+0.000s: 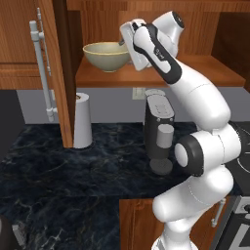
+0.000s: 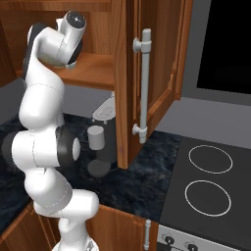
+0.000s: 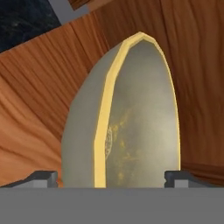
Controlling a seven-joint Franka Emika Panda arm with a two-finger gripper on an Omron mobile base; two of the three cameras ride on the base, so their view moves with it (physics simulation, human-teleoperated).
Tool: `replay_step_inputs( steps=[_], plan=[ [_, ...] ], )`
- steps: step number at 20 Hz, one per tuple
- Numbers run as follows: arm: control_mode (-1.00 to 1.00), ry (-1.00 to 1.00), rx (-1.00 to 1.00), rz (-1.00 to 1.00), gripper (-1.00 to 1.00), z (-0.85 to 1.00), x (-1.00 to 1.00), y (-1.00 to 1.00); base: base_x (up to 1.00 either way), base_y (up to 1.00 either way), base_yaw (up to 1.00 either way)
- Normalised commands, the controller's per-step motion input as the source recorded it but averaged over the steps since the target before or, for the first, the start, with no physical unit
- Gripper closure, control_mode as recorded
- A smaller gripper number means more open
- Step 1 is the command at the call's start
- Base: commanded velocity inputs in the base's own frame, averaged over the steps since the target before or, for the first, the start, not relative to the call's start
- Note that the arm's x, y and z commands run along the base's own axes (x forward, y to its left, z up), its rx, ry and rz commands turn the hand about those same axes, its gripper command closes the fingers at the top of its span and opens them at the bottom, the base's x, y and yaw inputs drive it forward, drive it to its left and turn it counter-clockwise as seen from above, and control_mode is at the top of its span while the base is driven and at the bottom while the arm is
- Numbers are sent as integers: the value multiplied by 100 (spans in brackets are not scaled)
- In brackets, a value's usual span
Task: Pick up the bowls from the cabinet and place each bowl in front of a stool on the dining counter.
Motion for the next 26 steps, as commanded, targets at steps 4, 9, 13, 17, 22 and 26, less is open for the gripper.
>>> replay_step_inputs(
  steps=[4, 9, 13, 17, 22, 26],
  plan=[
    [-100, 0, 0, 0, 100, -4, 1, 6, 0, 0, 0],
    [-100, 0, 0, 0, 100, -5, 0, 1, 0, 0, 0],
    [-100, -3, 0, 0, 100, 0, 0, 0, 0, 0, 0],
    [-100, -6, 1, -3, 100, 0, 0, 0, 0, 0, 0],
    [-100, -11, 1, -12, 100, -1, -26, -1, 0, 0, 0],
    [-100, -12, 0, -18, 100, -15, -73, -6, 0, 0, 0]
  ],
)
